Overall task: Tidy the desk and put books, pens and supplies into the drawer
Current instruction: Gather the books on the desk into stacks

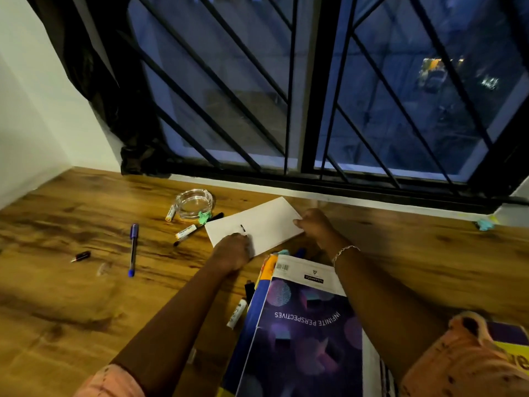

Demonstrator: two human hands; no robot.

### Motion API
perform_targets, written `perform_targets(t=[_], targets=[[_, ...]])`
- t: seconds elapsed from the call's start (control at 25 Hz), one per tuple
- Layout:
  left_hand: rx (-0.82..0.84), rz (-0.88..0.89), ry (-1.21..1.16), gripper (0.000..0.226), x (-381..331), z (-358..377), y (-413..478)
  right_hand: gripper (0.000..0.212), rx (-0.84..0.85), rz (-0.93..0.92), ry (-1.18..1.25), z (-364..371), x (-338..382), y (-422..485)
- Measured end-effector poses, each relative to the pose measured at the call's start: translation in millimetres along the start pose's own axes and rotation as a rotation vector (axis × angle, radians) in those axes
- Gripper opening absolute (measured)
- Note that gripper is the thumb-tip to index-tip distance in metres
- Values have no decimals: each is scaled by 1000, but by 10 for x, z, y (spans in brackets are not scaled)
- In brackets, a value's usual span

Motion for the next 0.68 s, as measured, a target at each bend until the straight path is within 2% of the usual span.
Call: perform_targets(t=[0.16,0.32,0.44,0.56,0.68], targets=[[-55,18,-36,35,17,-22,-26,44,-62,156,22,24,30,145],[-83,-8,-100,35,52,-3,-12,42,43,220,385,7,98,123],[-105,-22,-71,47,53,20,-35,32,135,172,621,-38,233,-37],[-333,-58,-5,61,-120,-120,-143,10,177,51,839,-256,456,-292],[-499,7,98,51,-354,-371,-235,7,144,-21,898,-565,651,-629]])
Point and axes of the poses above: each hand's wrist, its own y-axis towards the middle knuckle, its own z-axis out of the palm, x = y × z, the point moved 1 cm from there along y, towards the middle knuckle, and after that the axes turned 9 degrees about z, right-handed, at the moved point
